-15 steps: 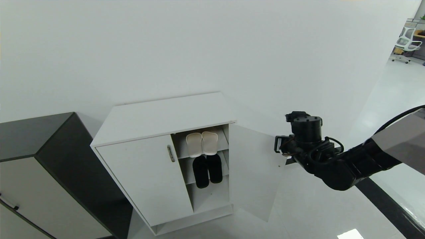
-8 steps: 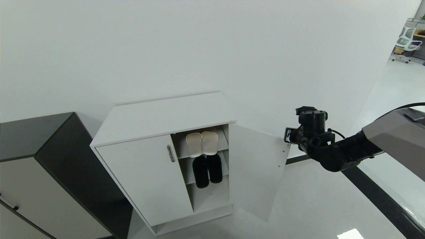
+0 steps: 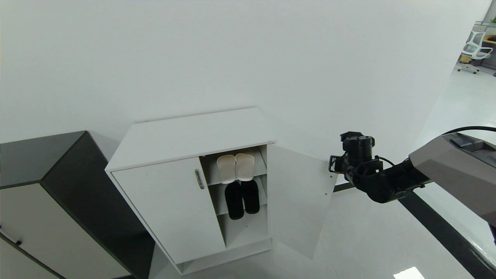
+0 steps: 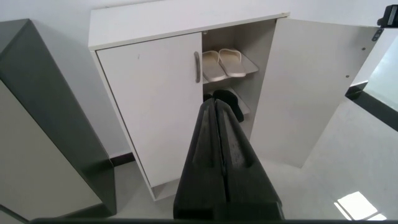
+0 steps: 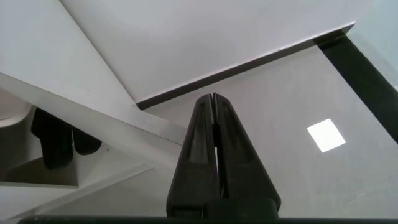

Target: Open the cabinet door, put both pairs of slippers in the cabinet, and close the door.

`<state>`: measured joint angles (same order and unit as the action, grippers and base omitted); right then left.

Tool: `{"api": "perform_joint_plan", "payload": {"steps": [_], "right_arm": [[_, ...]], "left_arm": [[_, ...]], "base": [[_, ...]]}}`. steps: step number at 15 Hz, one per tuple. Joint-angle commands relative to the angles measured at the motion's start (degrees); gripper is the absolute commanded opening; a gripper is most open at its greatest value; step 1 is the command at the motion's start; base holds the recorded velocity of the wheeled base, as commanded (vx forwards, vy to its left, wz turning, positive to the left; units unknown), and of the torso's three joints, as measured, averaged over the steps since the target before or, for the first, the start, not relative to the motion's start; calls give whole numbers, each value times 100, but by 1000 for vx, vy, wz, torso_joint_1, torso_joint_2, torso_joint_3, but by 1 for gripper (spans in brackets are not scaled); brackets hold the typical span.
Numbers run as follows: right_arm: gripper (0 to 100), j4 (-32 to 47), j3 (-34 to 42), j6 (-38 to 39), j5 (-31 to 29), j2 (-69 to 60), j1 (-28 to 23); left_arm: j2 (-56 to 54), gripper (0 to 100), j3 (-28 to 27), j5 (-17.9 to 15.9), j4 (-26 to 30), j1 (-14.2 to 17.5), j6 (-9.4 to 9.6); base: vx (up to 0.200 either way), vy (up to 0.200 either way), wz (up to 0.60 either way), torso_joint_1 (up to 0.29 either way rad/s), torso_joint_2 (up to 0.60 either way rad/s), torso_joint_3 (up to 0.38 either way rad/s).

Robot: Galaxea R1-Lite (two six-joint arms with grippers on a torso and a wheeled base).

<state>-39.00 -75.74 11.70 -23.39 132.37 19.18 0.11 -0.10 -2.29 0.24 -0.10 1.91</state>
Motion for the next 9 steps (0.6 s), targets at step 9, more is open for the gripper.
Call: {"api": "perform_joint_plan", "payload": {"steps": [9], "right_arm": [[0, -29, 991, -19, -34, -870, 1009]], "left_arm": [[-2, 0, 1, 1, 2, 1, 2]], "base": [[0, 0, 0, 0, 0, 0]]}}
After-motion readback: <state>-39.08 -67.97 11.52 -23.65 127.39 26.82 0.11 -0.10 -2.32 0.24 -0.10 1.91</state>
